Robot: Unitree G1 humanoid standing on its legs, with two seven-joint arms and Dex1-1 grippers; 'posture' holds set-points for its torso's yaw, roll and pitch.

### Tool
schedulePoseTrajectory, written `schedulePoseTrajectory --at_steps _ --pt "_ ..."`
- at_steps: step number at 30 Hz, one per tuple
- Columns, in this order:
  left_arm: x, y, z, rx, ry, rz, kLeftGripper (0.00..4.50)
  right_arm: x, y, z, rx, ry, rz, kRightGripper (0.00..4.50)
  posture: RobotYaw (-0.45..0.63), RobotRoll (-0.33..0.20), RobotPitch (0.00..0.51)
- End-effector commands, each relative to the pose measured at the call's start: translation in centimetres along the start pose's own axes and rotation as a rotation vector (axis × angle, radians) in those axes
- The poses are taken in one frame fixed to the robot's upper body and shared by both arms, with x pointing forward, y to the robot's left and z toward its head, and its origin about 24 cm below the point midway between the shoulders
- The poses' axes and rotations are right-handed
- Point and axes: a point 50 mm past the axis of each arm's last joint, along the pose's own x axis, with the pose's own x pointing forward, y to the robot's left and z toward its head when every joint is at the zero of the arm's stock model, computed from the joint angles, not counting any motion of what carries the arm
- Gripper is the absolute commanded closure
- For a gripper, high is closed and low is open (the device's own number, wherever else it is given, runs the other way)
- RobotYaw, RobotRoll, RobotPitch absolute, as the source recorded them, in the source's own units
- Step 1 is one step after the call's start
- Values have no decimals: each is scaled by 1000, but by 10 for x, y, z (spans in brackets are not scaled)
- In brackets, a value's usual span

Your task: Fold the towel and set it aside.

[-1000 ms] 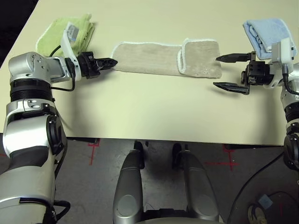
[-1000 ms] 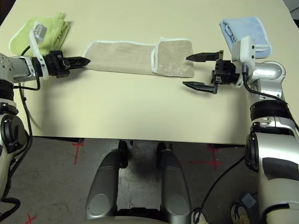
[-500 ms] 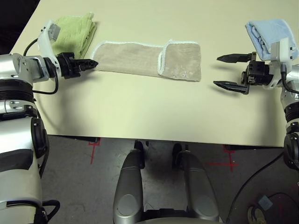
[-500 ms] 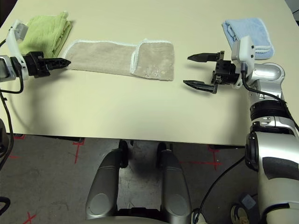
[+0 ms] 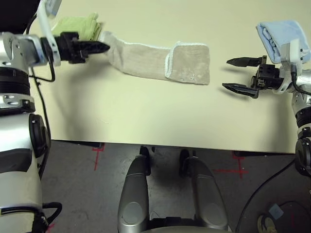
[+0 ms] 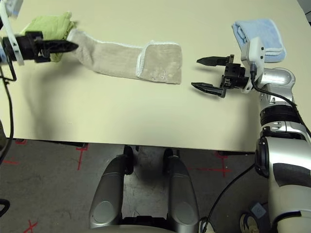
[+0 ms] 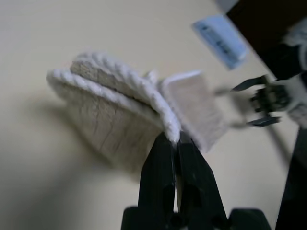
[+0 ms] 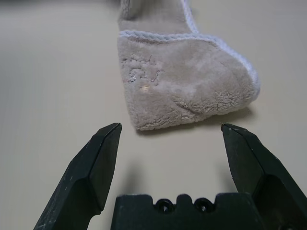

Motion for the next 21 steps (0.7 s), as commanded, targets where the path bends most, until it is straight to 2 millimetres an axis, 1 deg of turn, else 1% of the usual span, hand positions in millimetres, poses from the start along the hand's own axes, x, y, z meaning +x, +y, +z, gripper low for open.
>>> schedulePoseTrajectory --at_steps 1,6,11,13,16,21 --pt "14 -18 6 22 16 -99 4415 -7 1 -5 7 19 -35 0 28 0 353" --pt "40 -41 12 65 31 -220 4415 -8 0 -6 2 19 -55 0 27 0 350" --pt "71 -51 11 91 22 -274 4415 -10 0 -6 -7 24 -69 0 20 0 353" --pt "81 -55 12 91 17 -303 4415 -10 0 -6 -8 24 -70 0 15 0 355" --pt "90 -60 11 83 24 -343 4415 -10 -1 -6 1 24 -85 0 6 0 354" --pt "98 -58 1 75 59 -354 4415 -8 -3 -9 64 4 -121 0 2 0 355"
